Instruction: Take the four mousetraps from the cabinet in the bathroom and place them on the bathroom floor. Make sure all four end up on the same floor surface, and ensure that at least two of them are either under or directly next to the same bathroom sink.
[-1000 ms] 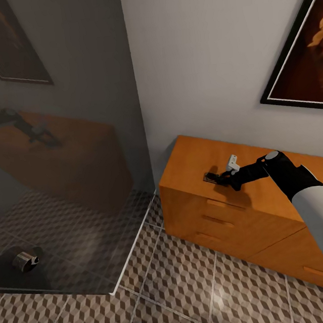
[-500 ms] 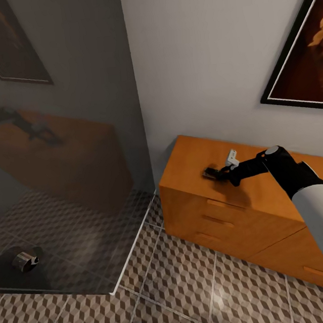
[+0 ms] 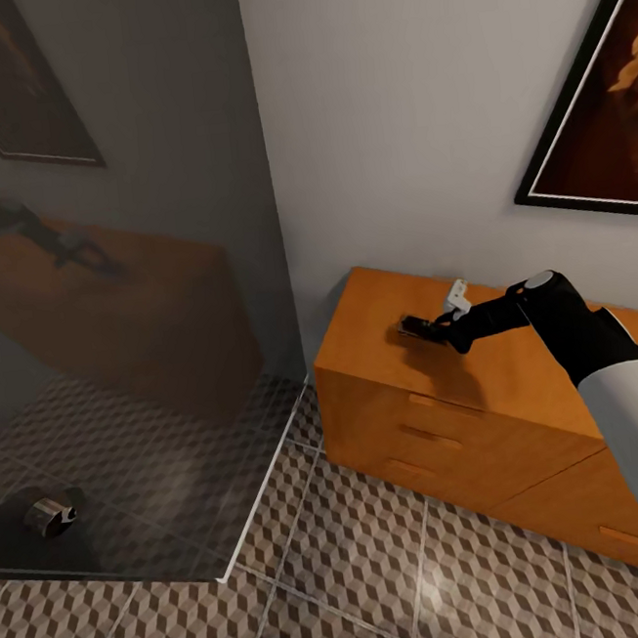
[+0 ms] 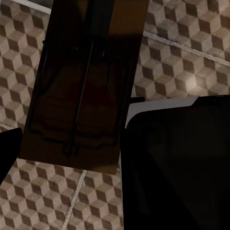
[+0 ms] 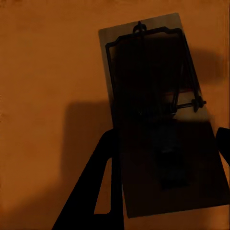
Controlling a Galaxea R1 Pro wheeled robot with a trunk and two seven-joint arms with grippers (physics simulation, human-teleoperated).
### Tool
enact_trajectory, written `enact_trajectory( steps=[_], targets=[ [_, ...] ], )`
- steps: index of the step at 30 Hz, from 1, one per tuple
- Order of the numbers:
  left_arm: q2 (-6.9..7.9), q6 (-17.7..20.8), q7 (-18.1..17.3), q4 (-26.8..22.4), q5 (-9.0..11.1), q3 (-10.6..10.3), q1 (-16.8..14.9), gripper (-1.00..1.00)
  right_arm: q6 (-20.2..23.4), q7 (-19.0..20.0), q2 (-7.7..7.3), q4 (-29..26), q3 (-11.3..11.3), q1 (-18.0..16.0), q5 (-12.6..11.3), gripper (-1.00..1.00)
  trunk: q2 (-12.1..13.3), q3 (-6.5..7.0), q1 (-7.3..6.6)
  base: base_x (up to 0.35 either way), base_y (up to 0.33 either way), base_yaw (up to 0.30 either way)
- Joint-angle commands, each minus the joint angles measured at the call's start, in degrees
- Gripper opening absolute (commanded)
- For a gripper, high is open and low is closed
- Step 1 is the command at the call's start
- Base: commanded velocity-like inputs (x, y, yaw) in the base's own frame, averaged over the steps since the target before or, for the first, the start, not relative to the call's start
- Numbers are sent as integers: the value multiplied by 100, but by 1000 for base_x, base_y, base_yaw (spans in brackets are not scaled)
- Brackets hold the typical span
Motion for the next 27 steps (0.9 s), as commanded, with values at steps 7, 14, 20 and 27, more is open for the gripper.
enact_trajectory(
  steps=[7, 14, 20, 27],
  targets=[
    [-4, -22, -12, 17, 40, -47, -5, -100, 599, 20, -4, -510, 2, -9, 8, -100, -9, -9, 3, 0, 0, 0],
    [-34, -22, -13, 15, 40, -51, -5, -100, 1186, 29, -4, -1110, -7, -18, 8, -100, -9, -9, 3, 0, 0, 0],
    [-38, -22, -13, 15, 40, -51, -5, -100, 1285, 31, -4, -1196, -1, -21, 2, -100, -9, -9, 3, -96, 1, 0],
    [-39, -22, -13, 16, 40, -51, -5, -100, 1293, 28, -4, -1196, 0, -22, -1, -100, -9, -9, 3, -291, 55, 0]
  ],
)
